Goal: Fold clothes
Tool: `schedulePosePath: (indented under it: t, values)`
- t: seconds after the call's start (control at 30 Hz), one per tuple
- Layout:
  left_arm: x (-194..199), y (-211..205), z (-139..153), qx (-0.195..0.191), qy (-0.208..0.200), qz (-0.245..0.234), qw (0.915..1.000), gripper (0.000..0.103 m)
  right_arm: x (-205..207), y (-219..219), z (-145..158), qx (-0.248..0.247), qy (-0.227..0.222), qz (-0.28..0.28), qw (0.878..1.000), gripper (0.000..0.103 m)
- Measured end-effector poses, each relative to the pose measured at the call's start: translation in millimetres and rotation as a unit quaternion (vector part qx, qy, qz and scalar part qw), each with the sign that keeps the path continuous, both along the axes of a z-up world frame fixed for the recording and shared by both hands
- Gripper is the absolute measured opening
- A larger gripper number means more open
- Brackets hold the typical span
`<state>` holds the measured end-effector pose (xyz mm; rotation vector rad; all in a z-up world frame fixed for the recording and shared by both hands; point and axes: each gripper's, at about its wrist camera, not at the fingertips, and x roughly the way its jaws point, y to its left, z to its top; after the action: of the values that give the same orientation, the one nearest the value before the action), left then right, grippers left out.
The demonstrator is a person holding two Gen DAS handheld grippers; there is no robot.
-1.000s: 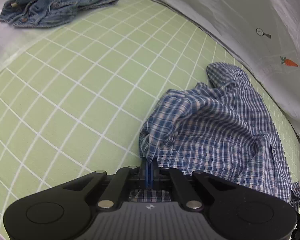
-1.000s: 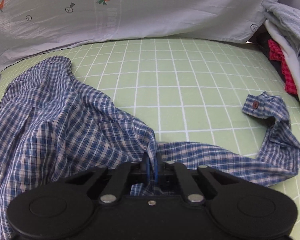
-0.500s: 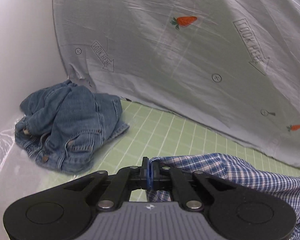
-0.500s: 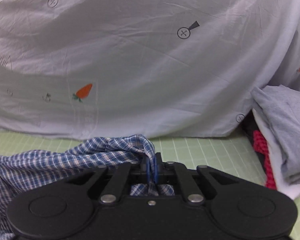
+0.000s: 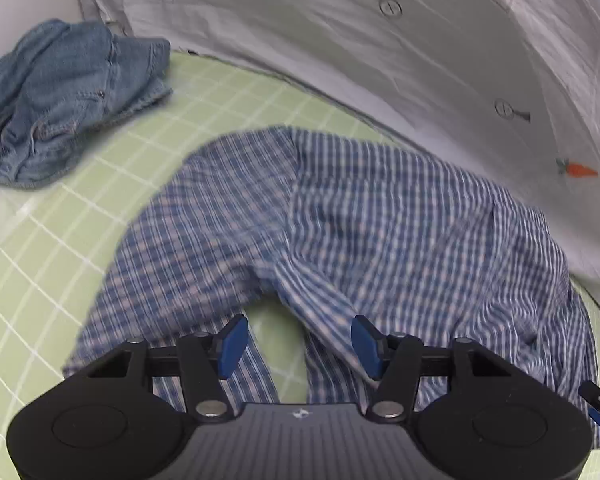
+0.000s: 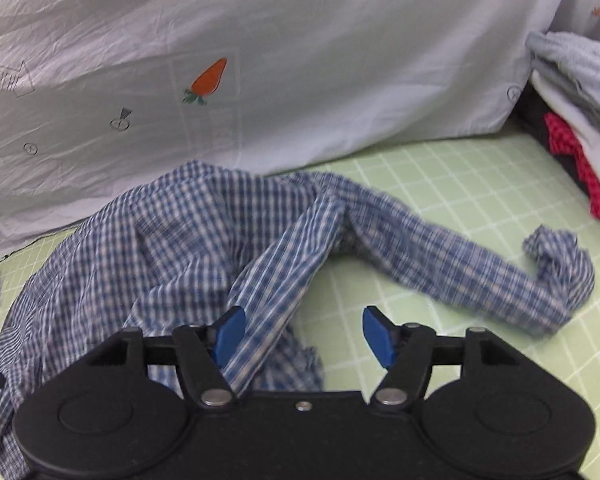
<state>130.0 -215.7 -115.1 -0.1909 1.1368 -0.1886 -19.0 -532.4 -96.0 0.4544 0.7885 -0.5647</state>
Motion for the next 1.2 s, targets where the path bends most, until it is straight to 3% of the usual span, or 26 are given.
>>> schedulePosePath:
  t: [0.13, 0.23, 0.33, 0.37, 0.4, 0.57, 0.77, 0.83, 0.93, 1.0, 1.03, 1.1, 1.13, 1.17, 1.2]
  values:
    - [-26, -16, -16, -0.03, 0.028, -0.014, 0.9991, 0.058, -1, 25, -10, 0.018, 0.011, 0.036, 0.999, 0.066]
    - [-33, -26, -20, -0.028, 0.027, -0.031, 0.9988, 0.054, 2, 36, -16, 0.022, 0.023, 0.063, 0.997, 0.056]
    - [-34, -28, -23, -0.035, 0.026, -0.032, 0.9985, 0.02, -1, 36, -19, 0.019, 0.034, 0.072, 0.997, 0.032]
    - [-33, -27, -24, -0.039, 0.027, -0.031, 0.9984, 0.002, -4, 34, -18, 0.022, 0.031, 0.072, 0.997, 0.022]
    - [-32, -26, -23, -0.042, 0.025, -0.031, 0.9983, 0.002, -8, 32, -17, 0.025, 0.026, 0.073, 0.997, 0.013]
    - [-34, -5, -6, -0.054, 0.005, -0.016, 0.9984, 0.001, -39, 18, 3, 0.002, 0.0, 0.061, 0.998, 0.005]
    - [-41, 43, 69, -0.082, -0.076, 0.008, 0.9937, 0.0, -86, -15, 66, -0.041, -0.053, 0.025, 0.997, 0.004]
    - [-40, 52, 85, -0.068, -0.108, 0.014, 0.9918, 0.001, -89, -24, 77, -0.059, -0.058, 0.016, 0.996, 0.004]
    - [-29, 56, 70, -0.046, -0.117, 0.036, 0.9914, 0.002, -81, -37, 62, -0.052, -0.042, 0.01, 0.998, 0.012]
    - [-24, 54, 50, -0.027, -0.082, 0.051, 0.995, 0.008, -78, -39, 42, -0.027, -0.018, -0.001, 0.999, 0.039]
    - [-23, 53, 43, -0.019, -0.062, 0.053, 0.9965, 0.01, -76, -41, 32, -0.014, -0.006, -0.006, 1.0, 0.039]
    - [-33, 55, 34, -0.028, -0.046, 0.06, 0.9967, 0.027, -77, -41, 15, 0.014, 0.008, -0.016, 1.0, 0.044]
    - [-39, 55, 29, -0.034, -0.04, 0.064, 0.9966, 0.046, -83, -38, 10, 0.03, 0.005, -0.02, 0.999, 0.048]
    - [-45, 55, 25, -0.038, -0.033, 0.069, 0.9964, 0.062, -88, -34, 5, 0.043, 0.003, -0.028, 0.999, 0.059]
    - [-50, 55, 20, -0.042, -0.026, 0.073, 0.9961, 0.065, -92, -29, 0, 0.053, 0.004, -0.035, 0.998, 0.065]
